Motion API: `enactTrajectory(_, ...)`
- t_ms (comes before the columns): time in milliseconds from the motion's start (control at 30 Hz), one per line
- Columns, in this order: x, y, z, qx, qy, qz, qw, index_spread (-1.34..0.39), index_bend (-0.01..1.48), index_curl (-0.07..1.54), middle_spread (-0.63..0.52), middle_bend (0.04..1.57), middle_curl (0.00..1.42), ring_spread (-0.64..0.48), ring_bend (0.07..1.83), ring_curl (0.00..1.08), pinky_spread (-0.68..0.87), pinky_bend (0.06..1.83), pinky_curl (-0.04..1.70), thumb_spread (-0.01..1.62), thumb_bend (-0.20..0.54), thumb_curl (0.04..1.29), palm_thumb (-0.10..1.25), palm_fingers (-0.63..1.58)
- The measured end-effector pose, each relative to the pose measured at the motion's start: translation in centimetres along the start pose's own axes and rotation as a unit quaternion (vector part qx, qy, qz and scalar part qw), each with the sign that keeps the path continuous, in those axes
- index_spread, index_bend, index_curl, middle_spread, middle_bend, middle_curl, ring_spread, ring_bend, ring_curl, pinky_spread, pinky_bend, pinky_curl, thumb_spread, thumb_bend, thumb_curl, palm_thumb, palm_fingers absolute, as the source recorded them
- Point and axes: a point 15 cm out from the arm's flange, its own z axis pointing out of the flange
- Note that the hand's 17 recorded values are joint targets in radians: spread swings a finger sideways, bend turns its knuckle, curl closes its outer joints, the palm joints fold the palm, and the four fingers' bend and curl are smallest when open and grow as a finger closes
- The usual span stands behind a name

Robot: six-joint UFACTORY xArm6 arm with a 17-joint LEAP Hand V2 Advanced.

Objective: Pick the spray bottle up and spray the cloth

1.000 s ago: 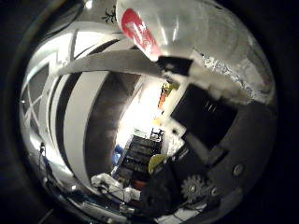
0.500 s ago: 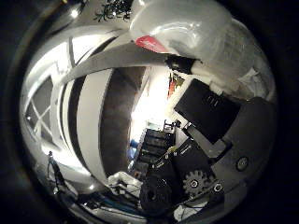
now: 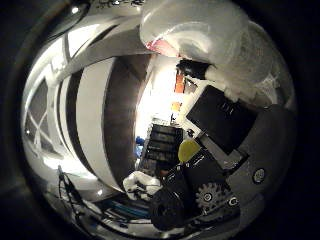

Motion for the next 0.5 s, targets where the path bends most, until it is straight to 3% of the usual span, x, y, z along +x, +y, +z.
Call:
enactTrajectory(267, -1.9, 4.1, -5.5, -0.106, 0.112, 0.009, 0.988, -0.18, 1.2, 0.66, -0.08, 1.34, 0.57, -0.16, 1.45, 0.6, -0.2, 1.08, 1.14, 1.05, -0.014, 0.54, 1.07, 1.2)
enactTrajectory(500, -1.7, 6.6, -6.1, -0.163, 0.168, 0.021, 0.972, -0.18, 1.2, 0.66, -0.08, 1.34, 0.57, -0.16, 1.45, 0.59, -0.21, 1.05, 1.18, 1.06, -0.012, 0.54, 1.08, 1.21)
